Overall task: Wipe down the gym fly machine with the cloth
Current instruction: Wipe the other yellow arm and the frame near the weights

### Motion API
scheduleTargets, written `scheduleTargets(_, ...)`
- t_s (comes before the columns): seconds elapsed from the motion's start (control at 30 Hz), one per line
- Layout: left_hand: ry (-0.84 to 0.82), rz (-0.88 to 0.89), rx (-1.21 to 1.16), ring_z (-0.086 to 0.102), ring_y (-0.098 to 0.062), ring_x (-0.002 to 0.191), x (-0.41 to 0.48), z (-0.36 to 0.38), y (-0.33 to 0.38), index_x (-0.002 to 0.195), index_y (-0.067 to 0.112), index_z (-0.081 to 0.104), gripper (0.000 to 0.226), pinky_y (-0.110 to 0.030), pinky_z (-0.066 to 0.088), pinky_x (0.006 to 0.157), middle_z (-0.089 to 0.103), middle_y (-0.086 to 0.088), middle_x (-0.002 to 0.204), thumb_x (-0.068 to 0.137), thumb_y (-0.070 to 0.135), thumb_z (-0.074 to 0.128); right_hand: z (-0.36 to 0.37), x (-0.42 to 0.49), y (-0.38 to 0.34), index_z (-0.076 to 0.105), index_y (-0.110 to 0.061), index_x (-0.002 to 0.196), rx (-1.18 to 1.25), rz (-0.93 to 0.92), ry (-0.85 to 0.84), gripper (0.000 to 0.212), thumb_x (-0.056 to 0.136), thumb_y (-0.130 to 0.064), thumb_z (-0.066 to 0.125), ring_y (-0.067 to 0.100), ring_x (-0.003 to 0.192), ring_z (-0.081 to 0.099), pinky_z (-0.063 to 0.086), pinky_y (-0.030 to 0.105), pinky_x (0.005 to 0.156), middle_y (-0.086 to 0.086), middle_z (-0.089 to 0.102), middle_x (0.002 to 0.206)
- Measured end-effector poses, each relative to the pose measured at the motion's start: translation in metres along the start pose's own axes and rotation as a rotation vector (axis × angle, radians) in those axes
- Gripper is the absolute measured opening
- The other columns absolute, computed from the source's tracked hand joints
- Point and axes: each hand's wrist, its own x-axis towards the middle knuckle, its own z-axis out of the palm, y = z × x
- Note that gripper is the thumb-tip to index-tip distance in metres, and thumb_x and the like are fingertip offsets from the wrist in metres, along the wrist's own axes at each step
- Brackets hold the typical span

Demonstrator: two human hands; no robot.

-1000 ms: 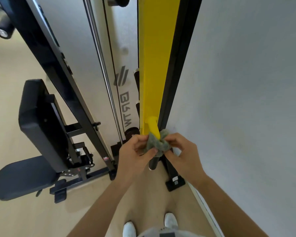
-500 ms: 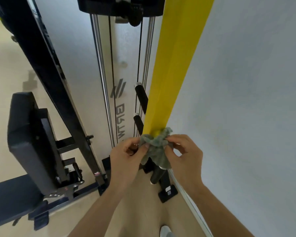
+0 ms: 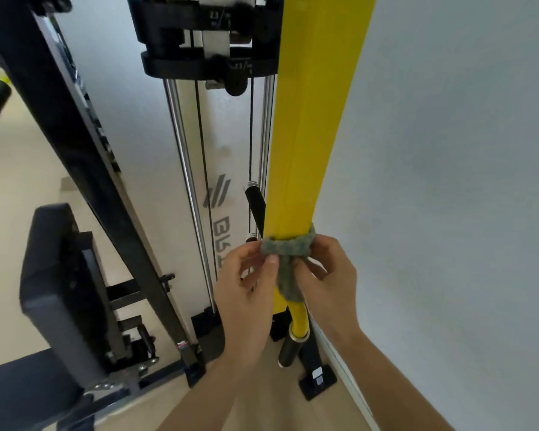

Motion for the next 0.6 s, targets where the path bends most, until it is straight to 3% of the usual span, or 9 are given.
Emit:
scheduleTargets(0.17, -0.008, -0.039, 0.035, 0.068, -0.009, 0.111, -0.014, -0.003, -0.014, 0.123, 0.023, 0.067, 0.038, -0.023, 0.058, 0.087, 0.071, 0.01, 0.116, 0.086, 0.027, 0.074, -0.017, -0.003, 0.012, 0.062, -0.014, 0.129, 0.147, 0.117, -0.206, 0.032, 0.097, -0.019, 0.063, 0.009, 0.108, 0.07, 0.057, 0.02, 0.082, -0.011, 0.073, 0.115)
scheduleTargets(0.3, 0.038, -0.079, 0.087, 0.068, -0.005, 0.107, -0.015, 0.003, -0.02, 0.121, 0.029, 0.068, 0.032, -0.036, 0.06, 0.09, 0.072, 0.018, 0.111, 0.09, 0.022, 0.073, -0.02, 0.001, 0.017, 0.061, -0.014, 0.132, 0.189, 0.154, -0.255, 0.033, 0.099, -0.02, 0.058, 0.011, 0.109, 0.07, 0.058, 0.022, 0.083, -0.009, 0.072, 0.118)
scheduleTargets(0.43, 0.072, -0.024, 0.107, 0.068, -0.004, 0.106, -0.009, 0.01, -0.013, 0.122, 0.03, 0.068, 0.034, -0.028, 0.059, 0.09, 0.073, 0.017, 0.111, 0.091, 0.016, 0.072, -0.019, 0.009, 0.012, 0.06, -0.021, 0.131, 0.202, 0.106, -0.285, 0.032, 0.099, -0.018, 0.06, 0.01, 0.112, 0.068, 0.056, 0.017, 0.083, -0.013, 0.071, 0.119)
scheduleTargets(0.6, 0.107, 0.071, 0.078, 0.069, -0.008, 0.108, 0.001, 0.015, 0.001, 0.124, 0.023, 0.069, 0.035, -0.025, 0.058, 0.089, 0.073, 0.011, 0.115, 0.09, 0.012, 0.073, -0.018, 0.024, -0.003, 0.061, -0.016, 0.13, 0.223, 0.03, -0.245, 0.032, 0.099, -0.01, 0.061, 0.01, 0.113, 0.067, 0.055, 0.017, 0.086, -0.01, 0.071, 0.119)
